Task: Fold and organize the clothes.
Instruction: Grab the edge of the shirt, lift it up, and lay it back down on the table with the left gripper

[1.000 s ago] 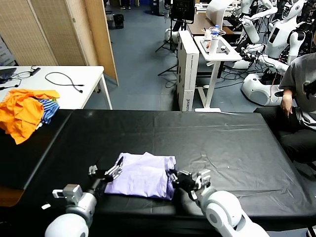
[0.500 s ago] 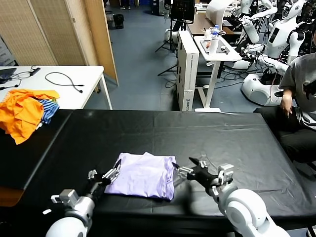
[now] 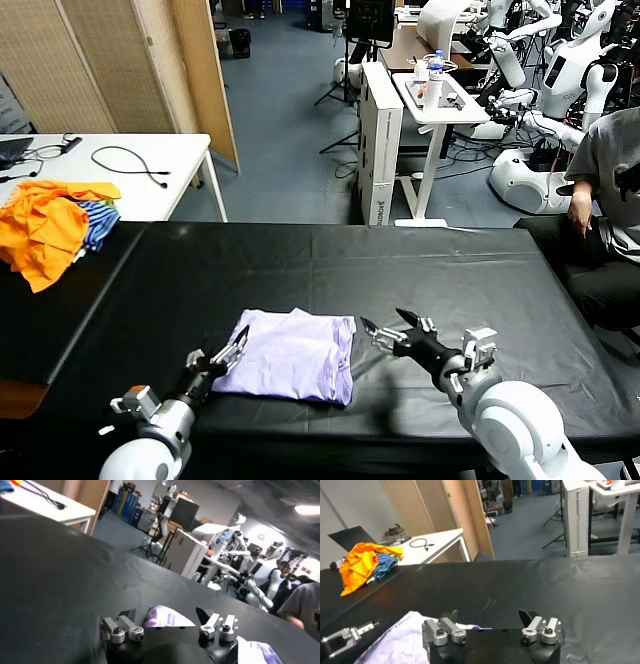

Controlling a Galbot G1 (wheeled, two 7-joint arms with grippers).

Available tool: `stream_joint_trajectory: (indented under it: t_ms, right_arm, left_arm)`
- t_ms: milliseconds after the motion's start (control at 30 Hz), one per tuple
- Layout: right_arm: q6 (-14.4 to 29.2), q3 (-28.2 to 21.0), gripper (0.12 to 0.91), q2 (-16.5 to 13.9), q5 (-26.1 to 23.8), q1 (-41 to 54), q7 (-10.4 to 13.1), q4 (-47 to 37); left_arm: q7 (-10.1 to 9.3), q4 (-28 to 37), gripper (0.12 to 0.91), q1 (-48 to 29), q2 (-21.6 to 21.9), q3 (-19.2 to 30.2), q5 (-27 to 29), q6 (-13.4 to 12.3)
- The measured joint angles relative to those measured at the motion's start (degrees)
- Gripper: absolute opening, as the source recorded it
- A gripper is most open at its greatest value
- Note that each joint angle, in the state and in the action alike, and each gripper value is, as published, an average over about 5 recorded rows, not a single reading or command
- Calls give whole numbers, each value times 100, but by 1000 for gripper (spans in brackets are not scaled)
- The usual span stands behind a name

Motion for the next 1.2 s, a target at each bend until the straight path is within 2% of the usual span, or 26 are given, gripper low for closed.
stream_joint_trajectory:
  t_ms: [167,533,567,667,933,1033,1200]
  right_arm:
    - [0,96,907,-5,8,-51,-5,13]
    - [-6,127,907,-20,25,-27,-5,-29]
    - [-6,126,907,-19,25,-27,-6,-32]
    - [-6,121,907,-14,19,-28,-6,-40]
    - [-6,96,907,17,-33,-19,-6,-52]
    - [-6,99,907,24,-59,-38,-5,-52]
    - [-2,170,907,26,-128,-89,20,-97]
  left_arm:
    - [51,106,907,-4,-19,23,-223,48]
    - [93,225,895,-17,-96,85,-279,43]
    - [87,226,873,-18,-97,90,-304,52]
    - [42,220,740,-18,-105,98,-425,105]
    - [-101,152,238,-9,-85,80,-604,190]
    - [-207,64,166,5,-26,35,-451,201]
    - [-308,-132,170,82,152,-133,91,178]
